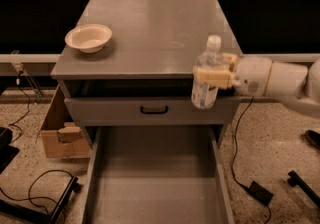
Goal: Pick blue plastic bottle from middle drawer and place on counter
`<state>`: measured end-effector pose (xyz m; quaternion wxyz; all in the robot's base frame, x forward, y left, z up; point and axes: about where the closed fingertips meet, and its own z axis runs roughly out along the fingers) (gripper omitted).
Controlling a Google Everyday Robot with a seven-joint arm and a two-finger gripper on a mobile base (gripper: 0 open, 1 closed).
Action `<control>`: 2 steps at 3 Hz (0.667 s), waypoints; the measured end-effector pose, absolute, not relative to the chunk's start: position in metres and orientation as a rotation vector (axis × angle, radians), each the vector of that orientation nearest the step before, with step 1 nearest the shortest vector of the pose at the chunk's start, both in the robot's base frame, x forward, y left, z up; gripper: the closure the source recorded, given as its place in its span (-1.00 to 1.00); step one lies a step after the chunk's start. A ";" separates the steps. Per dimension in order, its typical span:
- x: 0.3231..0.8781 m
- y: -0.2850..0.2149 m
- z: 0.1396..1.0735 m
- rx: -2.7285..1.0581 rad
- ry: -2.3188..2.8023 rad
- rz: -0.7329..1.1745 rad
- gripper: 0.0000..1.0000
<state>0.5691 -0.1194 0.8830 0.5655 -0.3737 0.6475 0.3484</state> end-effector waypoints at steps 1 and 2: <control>0.623 -0.131 0.950 -0.789 1.538 0.774 1.00; 0.668 -0.135 0.999 -0.702 1.529 0.730 1.00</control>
Offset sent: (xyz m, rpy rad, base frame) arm 0.1560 -0.0305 0.1762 0.1030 -0.0376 -0.2944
